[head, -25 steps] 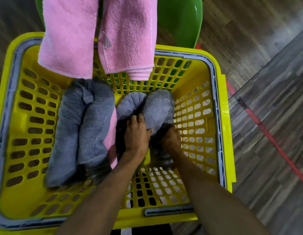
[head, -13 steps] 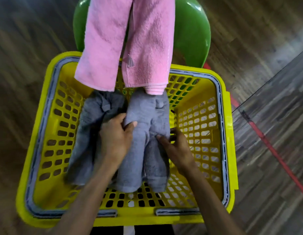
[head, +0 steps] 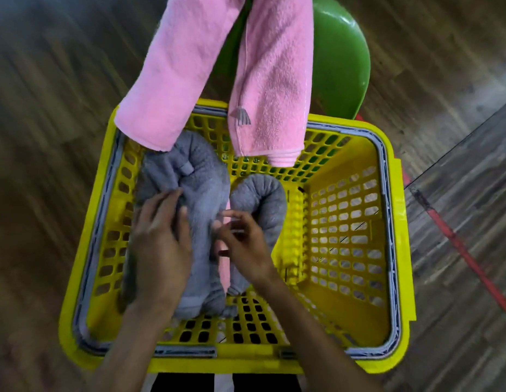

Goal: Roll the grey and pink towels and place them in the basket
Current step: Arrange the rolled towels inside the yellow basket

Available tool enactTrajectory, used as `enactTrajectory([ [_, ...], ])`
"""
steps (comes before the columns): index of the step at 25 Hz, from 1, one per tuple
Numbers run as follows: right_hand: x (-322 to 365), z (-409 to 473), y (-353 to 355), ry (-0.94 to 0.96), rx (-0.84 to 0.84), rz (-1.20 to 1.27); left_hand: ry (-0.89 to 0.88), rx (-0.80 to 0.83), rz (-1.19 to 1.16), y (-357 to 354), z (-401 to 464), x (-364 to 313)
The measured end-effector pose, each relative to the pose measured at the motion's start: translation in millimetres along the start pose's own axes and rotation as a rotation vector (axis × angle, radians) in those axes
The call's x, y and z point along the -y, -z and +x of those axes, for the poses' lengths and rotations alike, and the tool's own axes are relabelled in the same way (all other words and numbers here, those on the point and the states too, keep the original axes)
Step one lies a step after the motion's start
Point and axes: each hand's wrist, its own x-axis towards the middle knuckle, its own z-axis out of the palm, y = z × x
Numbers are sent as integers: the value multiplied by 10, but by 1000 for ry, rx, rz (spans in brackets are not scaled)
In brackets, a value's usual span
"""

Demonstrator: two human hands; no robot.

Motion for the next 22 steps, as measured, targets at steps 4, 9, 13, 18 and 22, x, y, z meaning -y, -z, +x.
enactTrajectory([
  [4, -317, 237, 680, -137, -257, -193, -95, 148, -241, -595, -152, -363],
  [9, -510, 447, 866, -425, -225, -305, 82, 430, -81, -1727, 126, -199],
  [13, -743, 669, 712, -416, -266, -377, 64, 522, 95, -2294, 284, 314],
  [18, -821, 717, 892, -327, -291, -536, 125, 474, 159, -2539, 180, 353],
  [22, -800, 660, 1319, -208, -330, -707, 152, 410, -97, -2427, 289, 165],
])
